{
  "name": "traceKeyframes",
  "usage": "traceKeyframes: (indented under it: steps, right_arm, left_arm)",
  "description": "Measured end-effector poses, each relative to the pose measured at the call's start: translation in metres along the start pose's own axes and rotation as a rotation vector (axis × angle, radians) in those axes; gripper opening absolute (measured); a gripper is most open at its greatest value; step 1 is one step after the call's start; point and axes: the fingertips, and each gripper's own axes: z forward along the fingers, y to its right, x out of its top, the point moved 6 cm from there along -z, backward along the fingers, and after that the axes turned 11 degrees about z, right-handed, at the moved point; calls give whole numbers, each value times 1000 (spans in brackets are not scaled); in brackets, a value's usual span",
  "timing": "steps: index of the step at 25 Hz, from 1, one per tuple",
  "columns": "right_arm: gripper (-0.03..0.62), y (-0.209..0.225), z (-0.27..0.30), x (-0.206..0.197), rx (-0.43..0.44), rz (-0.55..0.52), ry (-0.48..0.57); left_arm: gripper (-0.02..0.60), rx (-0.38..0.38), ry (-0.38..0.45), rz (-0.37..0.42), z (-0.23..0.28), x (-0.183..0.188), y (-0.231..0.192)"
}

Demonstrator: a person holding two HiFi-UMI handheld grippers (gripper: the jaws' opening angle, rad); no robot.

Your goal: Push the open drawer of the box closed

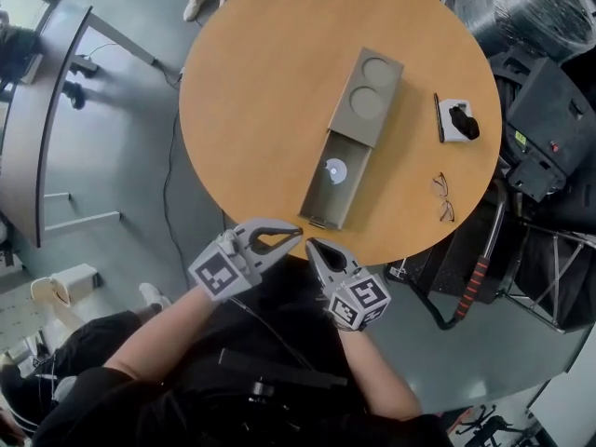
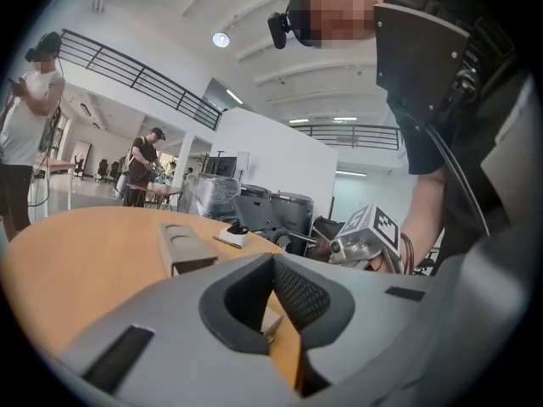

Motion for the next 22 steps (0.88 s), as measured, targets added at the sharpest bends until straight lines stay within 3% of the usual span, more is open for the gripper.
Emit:
traceKeyframes:
  steps: [10, 22]
  right_arm:
    - [9, 51, 36, -27, -54, 132, -2]
    - [9, 68, 56, -38, -57, 138, -12]
  left_arm:
    - [34, -18, -24, -45, 18, -48, -17]
    - [34, -26, -35, -89, 24, -73, -22]
